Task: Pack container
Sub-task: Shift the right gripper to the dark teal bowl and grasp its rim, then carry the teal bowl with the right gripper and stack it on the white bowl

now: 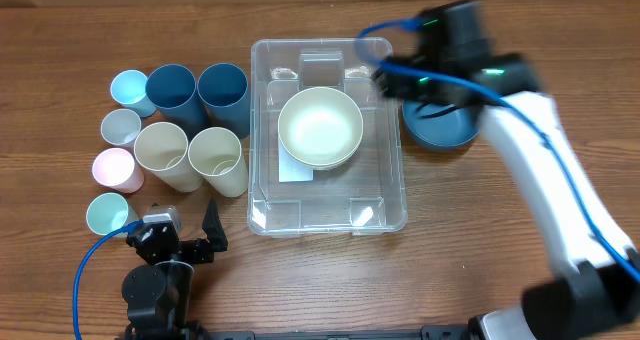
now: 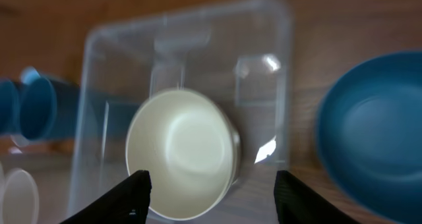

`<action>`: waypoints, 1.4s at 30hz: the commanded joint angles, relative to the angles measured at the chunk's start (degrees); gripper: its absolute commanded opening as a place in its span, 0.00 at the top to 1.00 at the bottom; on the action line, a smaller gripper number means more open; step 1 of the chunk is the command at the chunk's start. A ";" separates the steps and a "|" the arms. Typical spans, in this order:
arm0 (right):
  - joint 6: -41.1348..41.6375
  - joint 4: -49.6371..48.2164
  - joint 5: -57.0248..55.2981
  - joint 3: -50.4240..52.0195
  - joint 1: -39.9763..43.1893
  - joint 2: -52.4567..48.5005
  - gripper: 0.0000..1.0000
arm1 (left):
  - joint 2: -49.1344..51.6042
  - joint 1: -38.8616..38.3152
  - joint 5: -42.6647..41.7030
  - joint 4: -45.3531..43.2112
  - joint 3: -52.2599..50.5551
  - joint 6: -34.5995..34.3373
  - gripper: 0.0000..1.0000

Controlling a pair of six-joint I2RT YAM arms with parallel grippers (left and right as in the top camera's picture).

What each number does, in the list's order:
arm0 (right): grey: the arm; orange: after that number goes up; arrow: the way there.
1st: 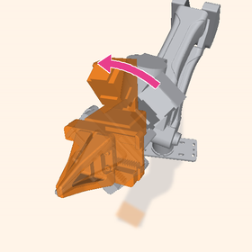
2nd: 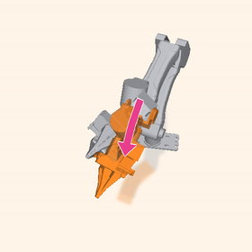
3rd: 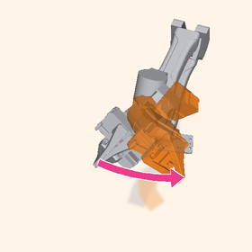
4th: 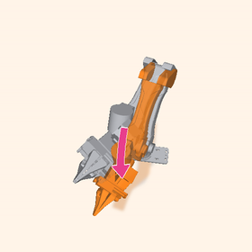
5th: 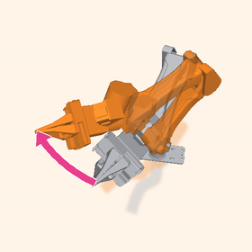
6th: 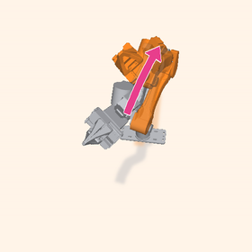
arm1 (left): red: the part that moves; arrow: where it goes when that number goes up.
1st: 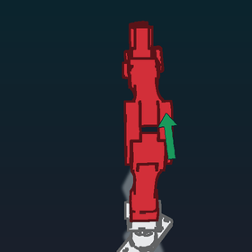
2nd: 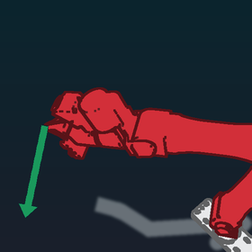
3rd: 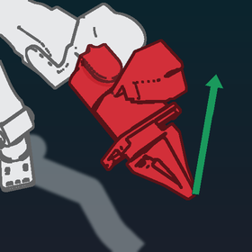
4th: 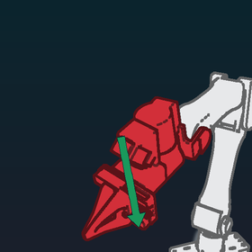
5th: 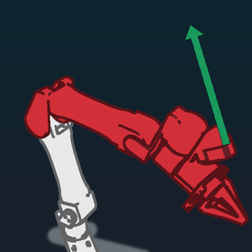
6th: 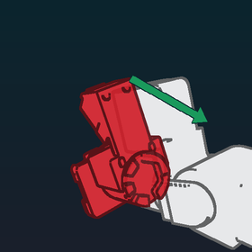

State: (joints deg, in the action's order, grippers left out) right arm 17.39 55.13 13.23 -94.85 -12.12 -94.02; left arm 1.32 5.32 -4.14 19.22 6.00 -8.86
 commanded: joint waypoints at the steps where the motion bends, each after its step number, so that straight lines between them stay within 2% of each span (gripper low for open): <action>1: 1.25 2.36 -1.16 -1.70 10.10 3.63 0.37 | -0.59 -0.13 -0.81 -0.20 -0.20 -0.57 0.00; 6: 2.58 7.78 -1.14 0.70 21.09 0.28 0.37 | -0.59 -0.13 -0.81 -0.20 -0.20 -0.57 0.00; 9: 2.58 9.35 -1.09 2.73 24.46 -3.58 0.31 | -0.59 -0.13 -0.81 -0.20 -0.20 -0.57 0.00; 15: 3.41 8.22 -0.96 5.75 24.94 -13.03 0.31 | -0.59 -0.13 -0.81 -0.20 -0.20 -0.57 0.00; 17: 4.07 7.17 0.00 5.75 24.94 -17.16 0.34 | -0.59 -0.13 -0.81 -0.20 -0.20 -0.57 0.00; 25: 4.07 5.44 -0.04 6.27 24.83 -22.73 0.40 | -0.59 -0.13 -0.81 -0.20 -0.20 -0.57 0.00; 26: 4.07 4.76 -0.04 6.84 24.72 -22.93 0.41 | -0.59 -0.13 -0.81 -0.17 -0.20 -0.57 0.00; 29: 4.09 1.20 -0.04 9.46 24.46 -23.10 0.55 | -0.59 -0.13 -0.81 -0.17 -0.20 -0.57 0.00; 31: 4.31 -0.24 -0.07 10.43 24.46 -23.10 0.69 | -0.59 -0.13 -0.81 -0.20 -0.20 -0.57 0.00; 35: 4.31 -1.09 -0.07 10.47 24.46 -23.10 0.81 | -0.59 -0.13 -0.81 -0.20 -0.20 -0.57 0.00; 38: 4.39 -1.29 -0.07 10.45 24.65 -23.06 0.96 | -0.59 -0.13 -0.81 -0.17 -0.20 -0.57 0.00; 42: 5.22 -1.05 -0.70 10.16 25.16 -21.64 0.96 | -0.59 -0.13 -0.81 -0.20 -0.20 -0.57 0.00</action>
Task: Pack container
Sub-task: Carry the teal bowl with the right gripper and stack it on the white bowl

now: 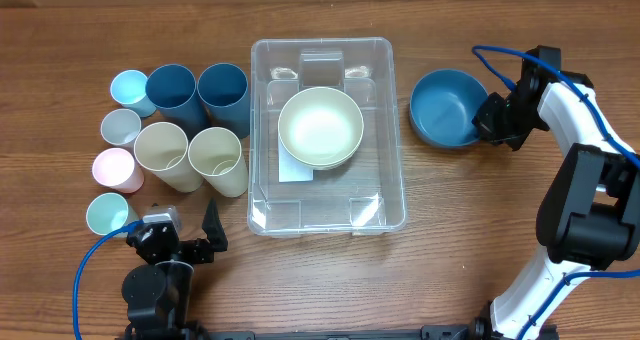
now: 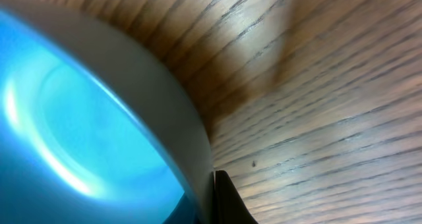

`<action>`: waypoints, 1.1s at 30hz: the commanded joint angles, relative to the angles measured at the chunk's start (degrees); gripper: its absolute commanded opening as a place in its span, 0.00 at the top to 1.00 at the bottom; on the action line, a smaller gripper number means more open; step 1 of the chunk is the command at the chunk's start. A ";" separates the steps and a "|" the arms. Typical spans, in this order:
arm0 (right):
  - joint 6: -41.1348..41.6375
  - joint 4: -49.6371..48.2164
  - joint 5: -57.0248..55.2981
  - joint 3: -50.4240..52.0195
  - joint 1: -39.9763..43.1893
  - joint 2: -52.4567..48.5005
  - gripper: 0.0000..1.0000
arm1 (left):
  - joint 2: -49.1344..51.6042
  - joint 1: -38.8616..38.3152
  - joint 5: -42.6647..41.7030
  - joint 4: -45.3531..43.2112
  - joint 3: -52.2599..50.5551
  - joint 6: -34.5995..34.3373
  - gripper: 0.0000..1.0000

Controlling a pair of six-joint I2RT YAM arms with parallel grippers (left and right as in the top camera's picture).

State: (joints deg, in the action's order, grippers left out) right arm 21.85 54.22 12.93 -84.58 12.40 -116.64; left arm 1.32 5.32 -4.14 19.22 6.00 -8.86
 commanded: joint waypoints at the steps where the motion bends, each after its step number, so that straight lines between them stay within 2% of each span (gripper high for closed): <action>1: 0.79 -0.04 -0.42 -0.48 0.81 1.81 0.96 | -0.59 -0.13 -0.81 -0.20 -0.20 -0.57 0.00; 9: 2.19 3.78 -0.35 -8.46 -1.92 18.78 0.96 | -0.59 -0.13 -0.81 -0.17 -0.20 -0.57 0.00; 13: 1.03 5.20 -0.44 -11.91 -8.98 28.41 0.96 | -0.59 -0.13 -0.81 -0.20 -0.20 -0.57 0.00; 17: 0.48 5.92 -4.02 -12.26 -20.68 34.47 0.96 | -0.59 -0.13 -0.81 -0.20 -0.20 -0.57 0.00; 21: 0.92 7.26 -7.56 -11.80 -31.95 33.40 0.96 | -0.59 -0.13 -0.81 -0.17 -0.20 -0.57 0.00; 24: 1.68 7.04 -10.69 -10.71 -38.14 28.94 0.96 | -0.59 -0.13 -0.81 -0.17 -0.20 -0.57 0.00; 27: 3.72 6.84 -14.88 -10.29 -39.85 23.82 0.96 | -0.59 -0.13 -0.81 -0.20 -0.20 -0.57 0.00; 33: 3.69 4.59 -11.52 -10.29 -39.82 13.33 0.96 | -0.59 -0.13 -0.81 -0.17 -0.20 -0.57 0.00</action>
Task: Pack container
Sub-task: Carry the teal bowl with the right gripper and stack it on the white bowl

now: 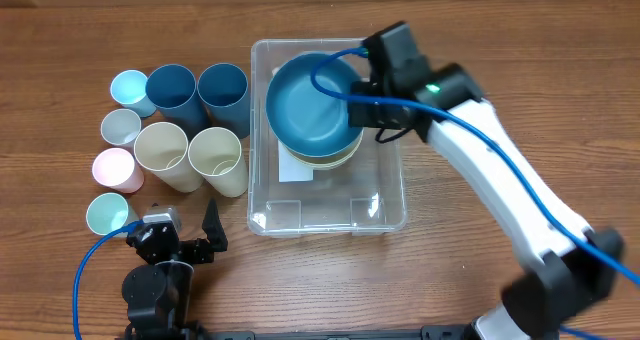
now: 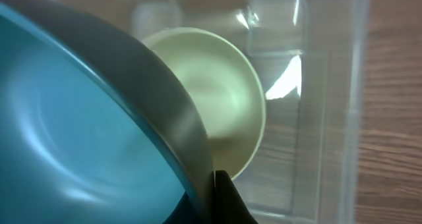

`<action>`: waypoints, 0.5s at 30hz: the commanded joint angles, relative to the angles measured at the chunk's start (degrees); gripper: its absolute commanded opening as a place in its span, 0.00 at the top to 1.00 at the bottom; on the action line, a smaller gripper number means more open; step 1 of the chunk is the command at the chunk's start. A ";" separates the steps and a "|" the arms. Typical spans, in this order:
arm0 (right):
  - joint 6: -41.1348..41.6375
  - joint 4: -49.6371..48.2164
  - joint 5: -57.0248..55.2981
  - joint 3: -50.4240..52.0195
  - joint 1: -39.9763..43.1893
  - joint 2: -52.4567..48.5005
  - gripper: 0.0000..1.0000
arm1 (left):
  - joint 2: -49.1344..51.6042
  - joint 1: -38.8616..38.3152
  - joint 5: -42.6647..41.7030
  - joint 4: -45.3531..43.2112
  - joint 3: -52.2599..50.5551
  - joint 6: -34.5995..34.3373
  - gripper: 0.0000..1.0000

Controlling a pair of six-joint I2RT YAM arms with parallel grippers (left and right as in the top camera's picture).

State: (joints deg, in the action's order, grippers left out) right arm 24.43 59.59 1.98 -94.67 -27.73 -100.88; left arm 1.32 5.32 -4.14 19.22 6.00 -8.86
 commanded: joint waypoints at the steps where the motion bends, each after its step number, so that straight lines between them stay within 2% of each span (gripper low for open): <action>1: 1.09 -0.83 -0.61 -0.20 0.31 -3.50 0.96 | -0.59 -0.13 -0.81 -0.17 -0.20 -0.57 0.00; 4: 1.07 -1.46 -0.81 -0.20 0.31 -4.98 0.94 | -0.59 -0.13 -0.81 -0.20 -0.20 -0.57 0.00; 6: 0.44 -2.49 -0.85 -0.35 0.31 -4.98 0.56 | -0.59 -0.13 -0.81 -0.20 -0.20 -0.57 0.00; 12: 0.50 1.40 -0.57 -1.40 0.07 -3.02 0.51 | -0.59 -0.13 -0.81 -0.17 -0.20 -0.57 0.00; 15: 0.44 3.45 1.18 -1.40 -0.48 -1.86 0.58 | -0.59 -0.13 -0.81 -0.20 -0.20 -0.57 0.00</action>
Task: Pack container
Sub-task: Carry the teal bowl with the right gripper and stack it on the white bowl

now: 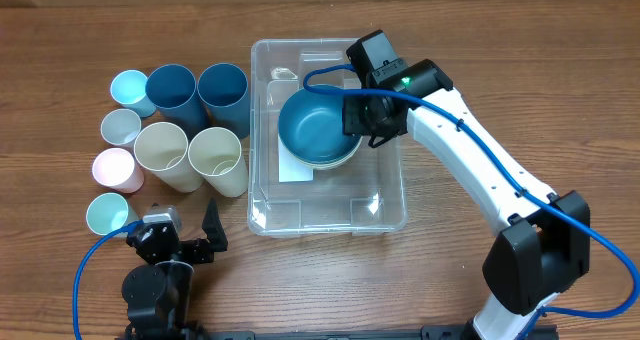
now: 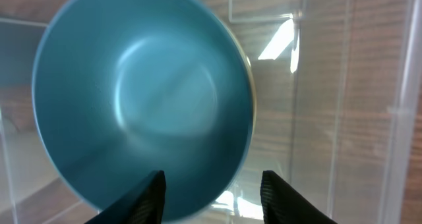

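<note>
The blue bowl (image 1: 315,130) (image 2: 142,105) rests nested in the cream bowl (image 1: 325,164) inside the clear plastic container (image 1: 390,195). My right gripper (image 1: 368,115) (image 2: 211,197) hovers open just over the blue bowl's right rim, its fingers (image 2: 148,197) apart and holding nothing. At the table's front left, my left gripper (image 1: 190,235) sits parked and open, far from the container.
A cluster of cups stands left of the container: two tall blue cups (image 1: 198,95), two tall cream cups (image 1: 190,158) and several small pastel cups (image 1: 118,145). A white paper slip (image 1: 292,170) lies under the bowls in the container.
The blue bowl was held tilted above the cream bowl; now it sits nested in it. My right gripper has let go and stands open above it.
First my right gripper was open over the container, with the blue bowl on the table to its right. Then it gripped the bowl's rim there. Later it held the bowl above the cream bowl, and now the bowl sits nested and released.
</note>
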`<action>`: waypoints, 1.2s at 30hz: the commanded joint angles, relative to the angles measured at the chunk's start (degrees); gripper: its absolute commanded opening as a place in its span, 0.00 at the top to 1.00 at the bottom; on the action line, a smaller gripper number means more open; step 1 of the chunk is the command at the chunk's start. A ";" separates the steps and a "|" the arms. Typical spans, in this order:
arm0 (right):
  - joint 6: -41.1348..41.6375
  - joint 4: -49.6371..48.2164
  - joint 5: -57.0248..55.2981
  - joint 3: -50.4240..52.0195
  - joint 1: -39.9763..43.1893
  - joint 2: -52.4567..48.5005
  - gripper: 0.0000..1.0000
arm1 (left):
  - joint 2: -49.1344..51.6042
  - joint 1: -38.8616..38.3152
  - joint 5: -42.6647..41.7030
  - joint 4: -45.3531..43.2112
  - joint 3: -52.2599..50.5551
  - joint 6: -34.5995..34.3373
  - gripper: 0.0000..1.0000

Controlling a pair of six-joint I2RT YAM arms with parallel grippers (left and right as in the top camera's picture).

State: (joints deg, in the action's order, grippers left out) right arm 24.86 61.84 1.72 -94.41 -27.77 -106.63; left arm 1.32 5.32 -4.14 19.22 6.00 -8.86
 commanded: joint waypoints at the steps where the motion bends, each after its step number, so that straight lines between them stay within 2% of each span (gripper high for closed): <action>1: 0.00 2.16 2.21 -1.66 -0.74 4.13 0.63 | -0.59 -0.13 -0.81 -0.20 -0.20 -0.57 0.00; 3: -0.59 4.90 3.61 -1.66 -1.46 4.15 0.84 | -0.59 -0.13 -0.81 -0.17 -0.20 -0.57 0.00; 5: -1.05 7.37 4.00 -1.40 -2.29 4.13 0.91 | -0.59 -0.13 -0.81 -0.20 -0.20 -0.57 0.00; 8: -1.03 8.74 3.96 -0.26 -4.55 4.13 0.96 | -0.59 -0.13 -0.81 -0.17 -0.20 -0.57 0.00; 14: -0.76 1.99 3.74 5.31 -9.44 4.07 0.96 | -0.59 -0.13 -0.81 -0.20 -0.20 -0.57 0.00; 19: 2.73 -6.01 2.25 11.43 -9.62 3.96 0.96 | -0.59 -0.13 -0.81 -0.17 -0.20 -0.57 0.00; 24: 3.82 -10.01 3.08 16.22 -9.60 3.96 0.96 | -0.59 -0.13 -0.81 -0.17 -0.20 -0.57 0.00; 31: 1.75 -15.89 2.45 17.46 -9.49 3.96 0.96 | -0.59 -0.13 -0.81 -0.17 -0.20 -0.57 0.00; 36: 2.16 -21.73 -3.69 17.49 -9.22 3.96 0.96 | -0.59 -0.13 -0.81 -0.20 -0.20 -0.57 0.00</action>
State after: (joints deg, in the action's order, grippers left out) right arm 26.98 43.27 2.76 -77.06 -37.47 -104.29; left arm 1.32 5.32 -4.14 19.22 6.00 -8.86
